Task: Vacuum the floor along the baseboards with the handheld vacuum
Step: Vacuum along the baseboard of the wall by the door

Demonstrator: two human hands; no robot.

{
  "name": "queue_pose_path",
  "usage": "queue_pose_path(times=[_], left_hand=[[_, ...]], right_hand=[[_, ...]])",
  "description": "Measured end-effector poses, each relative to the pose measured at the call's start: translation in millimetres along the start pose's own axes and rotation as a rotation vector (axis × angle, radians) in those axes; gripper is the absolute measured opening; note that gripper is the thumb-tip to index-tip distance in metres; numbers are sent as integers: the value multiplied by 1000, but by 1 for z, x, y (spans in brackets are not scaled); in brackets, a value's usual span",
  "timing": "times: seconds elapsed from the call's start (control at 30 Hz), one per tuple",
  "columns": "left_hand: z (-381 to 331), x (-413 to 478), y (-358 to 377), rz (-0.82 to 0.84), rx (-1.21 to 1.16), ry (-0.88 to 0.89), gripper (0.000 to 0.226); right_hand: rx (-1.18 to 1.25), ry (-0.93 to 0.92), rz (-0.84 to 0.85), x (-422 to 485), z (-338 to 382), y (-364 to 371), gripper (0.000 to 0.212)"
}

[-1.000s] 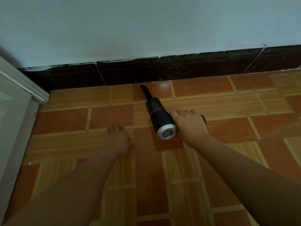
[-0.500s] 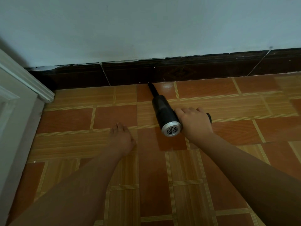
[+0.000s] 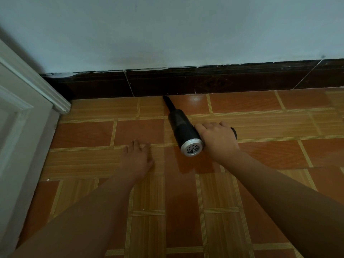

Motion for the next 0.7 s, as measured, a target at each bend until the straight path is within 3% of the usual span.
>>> queue_pose_path(times=[0.7], left_hand=[[52,-9,10,36,-59,-107,74]], right_hand=[[50,-65,54,29,37,2,30]])
Point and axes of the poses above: each hand's wrist, its own x-axis towards the middle knuckle, its own y-axis out of the palm, z = x × y, the point moved 4 cm from there along x, towards the middle knuckle, and after that the axes turned 7 degrees about -z, right-handed, at the moved point
